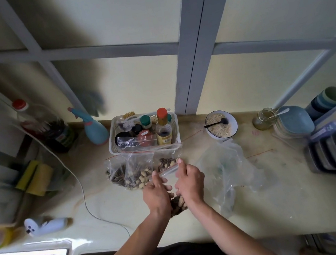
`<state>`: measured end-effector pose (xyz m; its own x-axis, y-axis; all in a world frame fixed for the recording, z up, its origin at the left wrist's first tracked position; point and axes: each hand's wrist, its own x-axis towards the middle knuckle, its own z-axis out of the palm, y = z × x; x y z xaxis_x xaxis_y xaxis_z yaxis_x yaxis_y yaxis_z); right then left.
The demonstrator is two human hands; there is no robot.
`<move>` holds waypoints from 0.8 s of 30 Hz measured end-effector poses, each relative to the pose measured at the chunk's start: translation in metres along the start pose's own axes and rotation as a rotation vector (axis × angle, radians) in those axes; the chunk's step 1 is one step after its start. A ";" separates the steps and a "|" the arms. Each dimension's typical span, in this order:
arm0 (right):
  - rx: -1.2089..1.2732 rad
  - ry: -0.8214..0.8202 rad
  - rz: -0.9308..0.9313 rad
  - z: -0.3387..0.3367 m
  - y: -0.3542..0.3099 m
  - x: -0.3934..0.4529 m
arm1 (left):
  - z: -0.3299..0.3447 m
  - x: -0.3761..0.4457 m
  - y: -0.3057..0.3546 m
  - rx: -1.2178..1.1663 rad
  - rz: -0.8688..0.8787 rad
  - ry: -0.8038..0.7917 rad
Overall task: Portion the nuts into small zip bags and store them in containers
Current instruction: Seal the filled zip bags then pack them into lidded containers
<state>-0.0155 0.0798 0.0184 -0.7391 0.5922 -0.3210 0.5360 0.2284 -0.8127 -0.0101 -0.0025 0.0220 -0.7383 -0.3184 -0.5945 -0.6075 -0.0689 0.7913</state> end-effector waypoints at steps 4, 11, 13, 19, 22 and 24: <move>0.092 -0.051 0.106 -0.008 -0.006 -0.005 | -0.003 -0.002 -0.005 -0.019 0.006 0.006; -0.088 0.030 -0.062 -0.007 0.012 0.004 | -0.007 -0.001 -0.016 -0.145 -0.053 -0.137; -0.177 0.054 -0.130 -0.008 0.016 0.004 | -0.009 -0.002 -0.024 -0.105 -0.065 -0.154; -0.175 0.052 -0.104 -0.012 0.023 0.004 | -0.006 -0.008 -0.025 -0.153 -0.129 -0.212; -0.195 0.017 -0.178 -0.022 0.023 0.006 | -0.011 -0.002 -0.025 -0.179 -0.259 -0.336; -0.216 -0.081 -0.255 -0.026 0.027 0.008 | -0.017 0.003 -0.026 -0.205 -0.380 -0.439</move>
<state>0.0033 0.1110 0.0066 -0.8856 0.4340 -0.1656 0.3978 0.5246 -0.7527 0.0086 -0.0181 0.0018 -0.5595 0.1797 -0.8091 -0.8153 -0.2954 0.4981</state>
